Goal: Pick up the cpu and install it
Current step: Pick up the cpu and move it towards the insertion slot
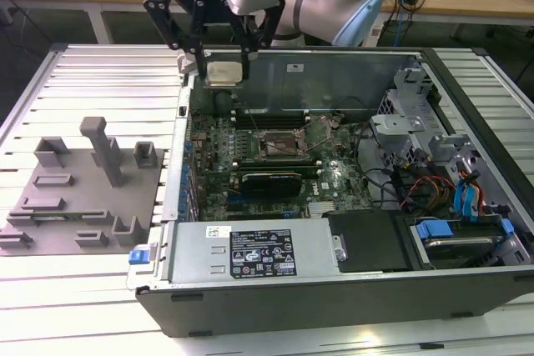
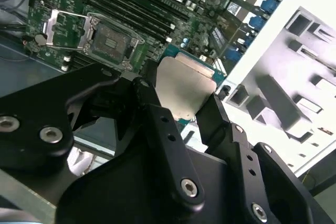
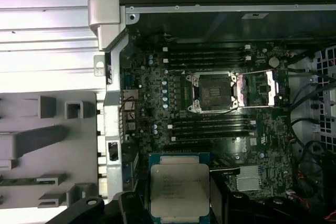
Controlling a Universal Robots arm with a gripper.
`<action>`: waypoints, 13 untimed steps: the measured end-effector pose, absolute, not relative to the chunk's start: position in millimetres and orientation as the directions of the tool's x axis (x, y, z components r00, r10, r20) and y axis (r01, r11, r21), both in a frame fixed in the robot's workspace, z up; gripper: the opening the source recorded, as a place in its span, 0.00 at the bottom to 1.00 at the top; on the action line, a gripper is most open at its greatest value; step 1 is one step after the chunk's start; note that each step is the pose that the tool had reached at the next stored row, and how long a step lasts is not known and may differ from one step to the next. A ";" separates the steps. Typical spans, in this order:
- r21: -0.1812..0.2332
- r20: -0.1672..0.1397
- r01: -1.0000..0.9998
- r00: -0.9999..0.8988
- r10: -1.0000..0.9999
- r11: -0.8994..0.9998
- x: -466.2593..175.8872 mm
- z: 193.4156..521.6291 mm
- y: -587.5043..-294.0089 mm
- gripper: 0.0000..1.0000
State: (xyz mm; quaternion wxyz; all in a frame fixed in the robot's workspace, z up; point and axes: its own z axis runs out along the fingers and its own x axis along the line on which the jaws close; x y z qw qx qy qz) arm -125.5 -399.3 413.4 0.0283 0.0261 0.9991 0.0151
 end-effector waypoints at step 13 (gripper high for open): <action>0.032 -0.056 0.052 -0.997 0.053 0.998 -94.3 413.1 -399.3 0.55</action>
